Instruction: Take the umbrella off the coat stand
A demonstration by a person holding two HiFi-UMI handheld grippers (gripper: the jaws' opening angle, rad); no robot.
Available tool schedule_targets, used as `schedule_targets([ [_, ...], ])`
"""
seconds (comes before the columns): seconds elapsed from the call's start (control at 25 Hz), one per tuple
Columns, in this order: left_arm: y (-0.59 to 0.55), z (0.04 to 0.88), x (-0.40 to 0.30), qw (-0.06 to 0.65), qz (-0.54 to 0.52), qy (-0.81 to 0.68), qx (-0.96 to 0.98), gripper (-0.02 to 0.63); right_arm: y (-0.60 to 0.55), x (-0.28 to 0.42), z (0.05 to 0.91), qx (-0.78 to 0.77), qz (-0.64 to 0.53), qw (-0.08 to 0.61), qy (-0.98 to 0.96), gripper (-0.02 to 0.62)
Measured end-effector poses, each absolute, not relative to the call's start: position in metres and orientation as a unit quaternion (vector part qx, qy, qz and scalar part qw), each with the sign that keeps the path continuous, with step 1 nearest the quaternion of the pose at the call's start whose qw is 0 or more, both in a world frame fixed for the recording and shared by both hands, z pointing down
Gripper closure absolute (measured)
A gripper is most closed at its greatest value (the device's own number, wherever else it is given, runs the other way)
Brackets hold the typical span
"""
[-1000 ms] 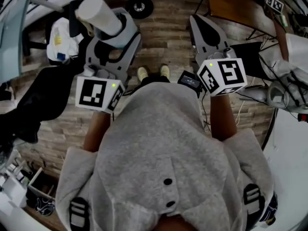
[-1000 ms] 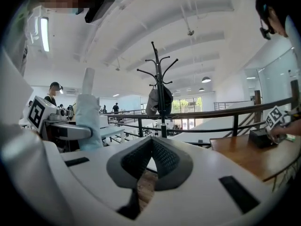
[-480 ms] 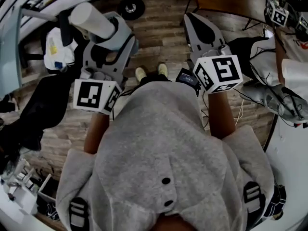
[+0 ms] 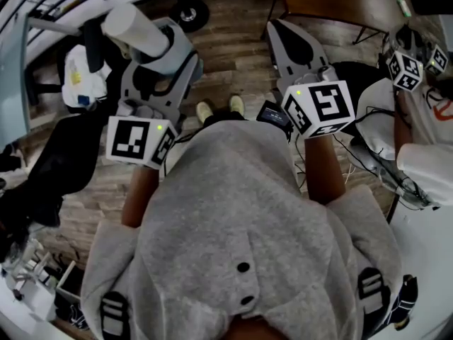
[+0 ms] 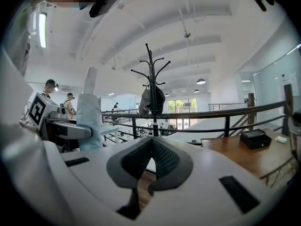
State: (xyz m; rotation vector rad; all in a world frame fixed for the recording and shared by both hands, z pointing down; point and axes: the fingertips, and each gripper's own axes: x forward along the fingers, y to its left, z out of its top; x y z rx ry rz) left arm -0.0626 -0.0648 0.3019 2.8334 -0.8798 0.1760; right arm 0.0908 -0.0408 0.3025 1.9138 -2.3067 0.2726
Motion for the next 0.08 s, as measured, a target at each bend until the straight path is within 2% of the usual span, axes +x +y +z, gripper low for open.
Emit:
schedule_targets([
  [0.08, -0.0638, 0.3023, -0.0662, 0.083, 0.063, -0.293, 0.95, 0.33, -0.0406, 0.0864, 0.3021, 0.634, 0.09, 0.068, -0.766, 0.586],
])
